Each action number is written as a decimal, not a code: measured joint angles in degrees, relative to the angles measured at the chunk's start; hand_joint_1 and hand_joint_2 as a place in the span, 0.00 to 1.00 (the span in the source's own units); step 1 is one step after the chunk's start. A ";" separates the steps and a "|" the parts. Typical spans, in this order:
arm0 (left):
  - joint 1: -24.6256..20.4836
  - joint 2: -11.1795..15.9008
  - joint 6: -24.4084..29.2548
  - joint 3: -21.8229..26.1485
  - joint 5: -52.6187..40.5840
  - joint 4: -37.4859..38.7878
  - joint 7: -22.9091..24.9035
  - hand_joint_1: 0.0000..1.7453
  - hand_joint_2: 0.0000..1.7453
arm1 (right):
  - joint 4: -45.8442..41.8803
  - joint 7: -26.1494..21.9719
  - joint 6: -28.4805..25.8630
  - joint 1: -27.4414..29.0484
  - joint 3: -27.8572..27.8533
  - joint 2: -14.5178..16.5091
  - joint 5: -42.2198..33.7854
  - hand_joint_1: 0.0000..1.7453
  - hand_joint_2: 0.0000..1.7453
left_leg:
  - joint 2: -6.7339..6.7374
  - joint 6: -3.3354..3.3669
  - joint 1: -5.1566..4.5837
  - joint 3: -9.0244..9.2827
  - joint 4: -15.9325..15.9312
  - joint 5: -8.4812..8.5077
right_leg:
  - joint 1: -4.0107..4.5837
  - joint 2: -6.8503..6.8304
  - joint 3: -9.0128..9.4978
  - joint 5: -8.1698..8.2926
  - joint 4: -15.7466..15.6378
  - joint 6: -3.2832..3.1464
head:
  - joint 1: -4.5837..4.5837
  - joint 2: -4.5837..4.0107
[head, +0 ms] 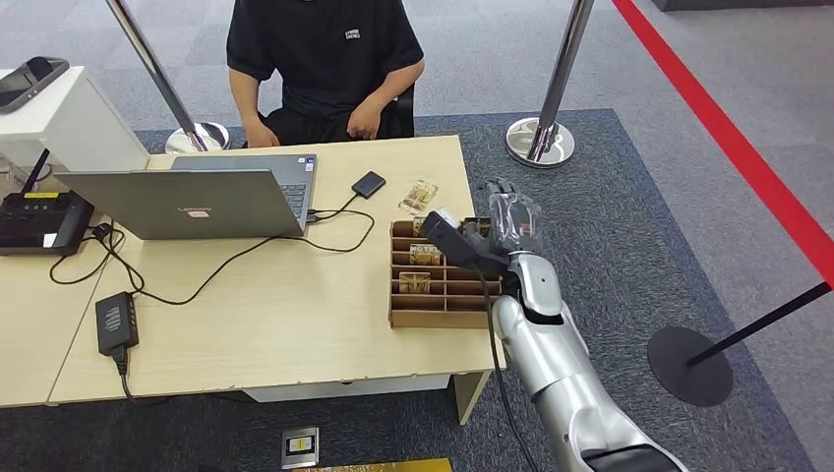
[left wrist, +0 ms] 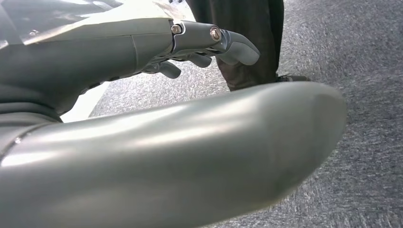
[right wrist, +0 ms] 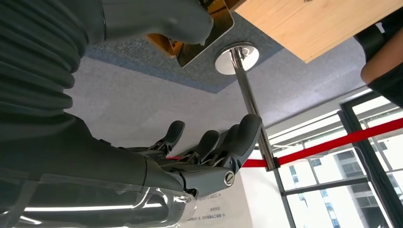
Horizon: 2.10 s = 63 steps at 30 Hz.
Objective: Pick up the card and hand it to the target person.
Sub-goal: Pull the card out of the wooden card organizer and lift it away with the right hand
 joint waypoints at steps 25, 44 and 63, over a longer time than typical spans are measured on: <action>-0.05 0.00 0.01 0.00 1.22 0.00 -0.34 0.00 0.00 | 8.52 4.98 -0.28 -4.36 2.18 0.76 5.53 0.49 1.00 | 0.00 0.00 0.00 0.01 0.01 0.00 | 0.00 0.00 0.00 0.00 0.00 0.00 | -0.02 0.00; -0.05 0.00 0.01 0.00 1.20 0.00 -0.35 0.00 0.00 | 9.36 6.35 1.09 -4.45 2.27 0.73 5.96 0.56 1.00 | 0.00 0.00 0.00 0.01 0.01 0.00 | 0.00 0.00 0.00 0.00 0.00 0.00 | -0.01 0.00; -0.10 0.00 -0.08 0.00 0.64 0.00 -0.35 0.00 0.00 | 9.74 6.84 1.60 -4.54 2.25 0.63 6.33 0.71 1.00 | 0.00 0.00 0.00 0.02 0.02 0.00 | 0.00 0.00 0.00 0.00 0.00 0.00 | -0.01 0.00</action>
